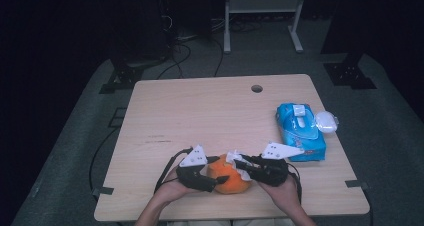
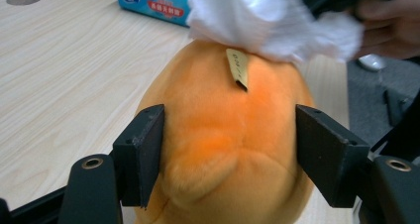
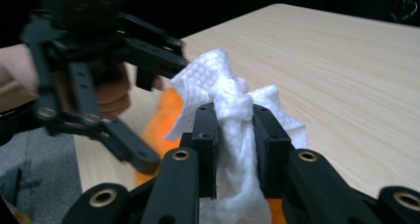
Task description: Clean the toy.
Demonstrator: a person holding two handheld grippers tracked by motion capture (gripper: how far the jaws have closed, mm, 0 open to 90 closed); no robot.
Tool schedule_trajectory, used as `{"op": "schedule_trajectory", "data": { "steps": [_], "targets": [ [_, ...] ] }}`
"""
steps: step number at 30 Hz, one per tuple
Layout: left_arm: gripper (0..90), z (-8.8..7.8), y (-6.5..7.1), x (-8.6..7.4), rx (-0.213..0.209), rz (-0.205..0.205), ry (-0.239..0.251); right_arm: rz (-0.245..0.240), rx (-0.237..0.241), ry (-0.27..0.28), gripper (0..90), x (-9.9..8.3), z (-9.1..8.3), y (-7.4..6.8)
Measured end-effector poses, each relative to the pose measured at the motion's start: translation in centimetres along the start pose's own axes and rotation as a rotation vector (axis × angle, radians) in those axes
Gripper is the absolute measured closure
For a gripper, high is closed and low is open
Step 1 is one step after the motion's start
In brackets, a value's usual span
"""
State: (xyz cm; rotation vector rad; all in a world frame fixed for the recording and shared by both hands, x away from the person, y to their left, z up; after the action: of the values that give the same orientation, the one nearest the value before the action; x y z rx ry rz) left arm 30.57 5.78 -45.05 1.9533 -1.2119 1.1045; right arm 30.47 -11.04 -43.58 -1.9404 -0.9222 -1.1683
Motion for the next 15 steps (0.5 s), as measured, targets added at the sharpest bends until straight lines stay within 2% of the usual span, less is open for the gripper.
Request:
{"op": "schedule_trajectory", "data": {
  "steps": [2, 3, 5, 6, 8, 10, 11, 12, 15],
  "targets": [
    [24.3, -0.1, -0.2, 0.1, -0.002, -0.026, 0.008, 0.007, -0.040, -0.015, 73.9, -0.4, -0.3, 1.1],
    [18.6, 0.1, -0.4, 0.0, 0.007, -0.035, -0.006, 0.028, -0.049, -0.009, 73.9, -0.5, -0.5, 1.5],
    [14.4, 0.6, -0.5, -0.6, 0.003, -0.051, -0.037, 0.039, -0.057, -0.002, 73.8, -0.4, -0.8, 1.7],
    [14.8, 0.9, -0.4, -0.9, -0.003, -0.051, -0.044, 0.045, -0.042, 0.005, 73.8, -0.2, -0.8, 1.4],
    [23.8, 0.9, -0.2, -0.9, 0.004, -0.023, -0.035, 0.018, -0.007, 0.017, 73.7, 0.2, -0.4, 0.2],
    [34.5, 0.6, -0.1, -0.3, 0.040, 0.022, -0.025, -0.012, 0.034, 0.025, 73.6, 0.7, -0.1, -1.2],
    [38.1, 0.3, -0.1, 0.0, 0.063, 0.041, -0.012, -0.036, 0.023, 0.020, 73.6, 0.9, 0.1, -1.5],
    [40.1, 0.0, -0.2, 0.3, 0.093, 0.055, 0.008, -0.047, 0.010, 0.022, 73.6, 1.0, 0.0, -1.4],
    [41.6, -0.6, -0.8, 0.9, 0.211, 0.106, 0.013, 0.004, -0.036, 0.015, 73.6, 0.5, -0.3, 0.6]
  ]
}}
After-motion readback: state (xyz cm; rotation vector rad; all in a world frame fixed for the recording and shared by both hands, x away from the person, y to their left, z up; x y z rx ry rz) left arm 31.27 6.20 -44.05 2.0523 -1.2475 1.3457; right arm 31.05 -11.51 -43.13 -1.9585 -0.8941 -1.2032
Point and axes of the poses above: each handheld gripper's, and its own axes: z roughly forward along the jaws, x roughly out of its top, y roughly to its right, the point moved 6 cm from there along z, roughly forward along the jaws, and after that the axes turned 3 degrees about x, right-handed, at the moved point
